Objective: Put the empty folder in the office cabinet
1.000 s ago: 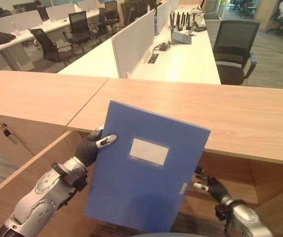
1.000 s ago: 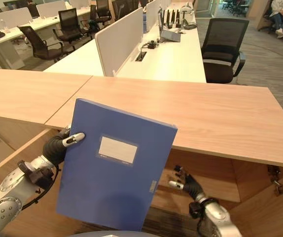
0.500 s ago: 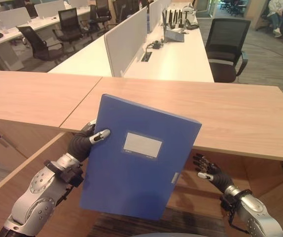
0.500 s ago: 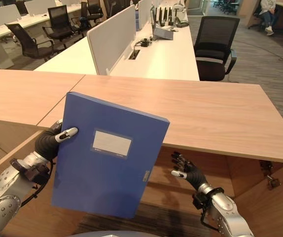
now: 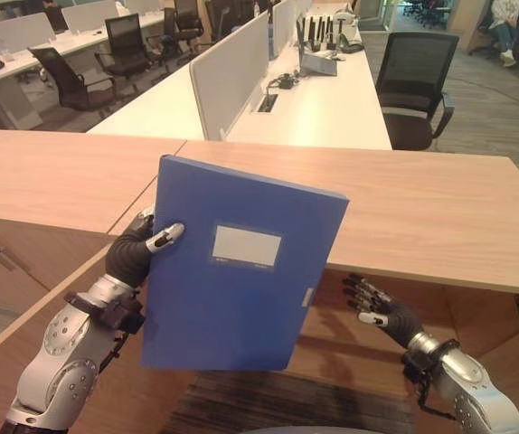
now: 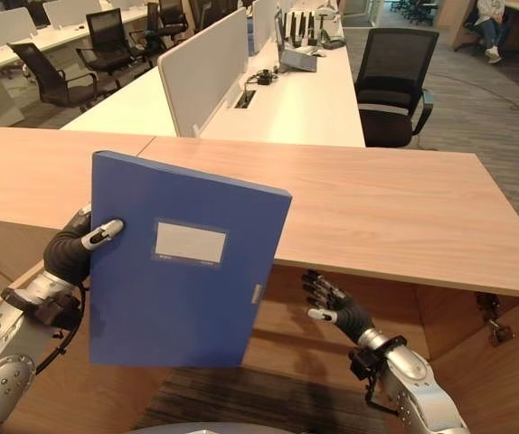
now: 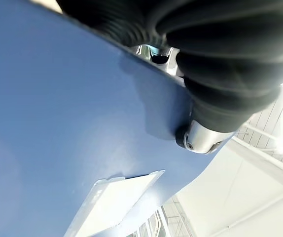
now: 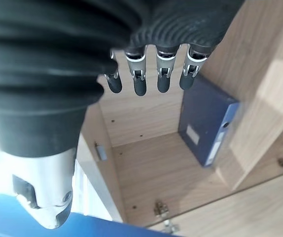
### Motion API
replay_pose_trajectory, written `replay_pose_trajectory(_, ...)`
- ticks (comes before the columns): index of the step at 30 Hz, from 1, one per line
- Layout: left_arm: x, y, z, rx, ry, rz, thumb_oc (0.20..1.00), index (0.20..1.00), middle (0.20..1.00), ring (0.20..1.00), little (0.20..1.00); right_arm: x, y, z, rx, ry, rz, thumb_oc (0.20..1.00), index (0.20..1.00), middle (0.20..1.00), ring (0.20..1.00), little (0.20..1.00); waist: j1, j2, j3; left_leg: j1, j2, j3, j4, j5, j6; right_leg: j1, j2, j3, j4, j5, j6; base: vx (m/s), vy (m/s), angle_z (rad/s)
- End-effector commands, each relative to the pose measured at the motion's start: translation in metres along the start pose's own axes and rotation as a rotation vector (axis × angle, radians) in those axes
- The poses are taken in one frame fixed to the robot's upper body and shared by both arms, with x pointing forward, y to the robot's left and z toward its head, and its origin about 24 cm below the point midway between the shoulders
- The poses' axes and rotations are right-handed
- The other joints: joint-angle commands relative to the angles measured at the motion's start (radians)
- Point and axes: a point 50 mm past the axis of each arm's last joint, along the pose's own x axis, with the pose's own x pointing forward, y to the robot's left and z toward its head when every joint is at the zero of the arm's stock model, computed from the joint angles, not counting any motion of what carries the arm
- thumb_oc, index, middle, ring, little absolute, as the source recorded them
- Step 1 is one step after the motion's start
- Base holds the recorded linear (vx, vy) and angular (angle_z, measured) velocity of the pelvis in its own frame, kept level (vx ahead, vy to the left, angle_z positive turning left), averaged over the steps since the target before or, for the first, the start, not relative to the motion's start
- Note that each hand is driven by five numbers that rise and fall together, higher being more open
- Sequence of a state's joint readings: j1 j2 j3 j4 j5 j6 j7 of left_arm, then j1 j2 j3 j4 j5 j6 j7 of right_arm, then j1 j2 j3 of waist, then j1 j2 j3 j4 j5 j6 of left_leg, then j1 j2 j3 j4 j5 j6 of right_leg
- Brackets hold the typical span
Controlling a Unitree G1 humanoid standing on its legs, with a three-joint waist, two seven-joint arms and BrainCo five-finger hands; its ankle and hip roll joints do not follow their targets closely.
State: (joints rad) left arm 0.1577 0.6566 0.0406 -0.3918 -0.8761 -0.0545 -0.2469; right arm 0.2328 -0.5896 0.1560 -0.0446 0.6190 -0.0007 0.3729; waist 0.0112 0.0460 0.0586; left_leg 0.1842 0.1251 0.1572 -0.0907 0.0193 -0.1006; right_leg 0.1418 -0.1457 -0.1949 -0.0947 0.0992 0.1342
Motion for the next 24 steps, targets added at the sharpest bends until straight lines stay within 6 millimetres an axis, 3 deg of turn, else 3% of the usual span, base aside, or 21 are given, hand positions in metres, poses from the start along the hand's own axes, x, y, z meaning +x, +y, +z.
replay_pose_trajectory(1, 0.015, -0.001, 0.033, 0.086, -0.204, -0.025, 0.2, 0.2, 0.2, 0.2, 0.2, 0.019, 0.017, 0.04, 0.023, -0.216, 0.094, 1.0, 1.0, 1.0, 1.0, 1.0, -0.002, -0.037, 0.01, -0.018, -0.037, -0.063, 0.003, -0.03, 0.02, 0.056, 0.041, 0.026, 0.018, -0.149, -0.001, 0.0, 0.0, 0.0)
replay_pose_trajectory(4, 0.018, -0.004, 0.032, 0.084, -0.216, -0.02, 0.2, 0.2, 0.2, 0.2, 0.2, 0.027, 0.029, 0.038, 0.08, -0.233, 0.122, 1.0, 1.0, 1.0, 1.0, 1.0, -0.003, -0.035, 0.011, -0.017, -0.038, -0.059, 0.003, -0.031, 0.021, 0.055, 0.043, 0.03, 0.018, -0.15, -0.002, 0.0, 0.0, 0.0)
replay_pose_trajectory(24, 0.043, -0.036, 0.02, -0.046, -0.246, -0.129, 0.2, 0.2, 0.2, 0.2, 0.2, 0.055, 0.061, 0.034, 0.136, -0.229, 0.213, 1.0, 1.0, 1.0, 1.0, 1.0, -0.012, -0.035, 0.017, -0.015, -0.035, -0.056, 0.003, -0.032, 0.022, 0.056, 0.042, 0.035, 0.019, -0.15, -0.003, 0.0, 0.0, 0.0)
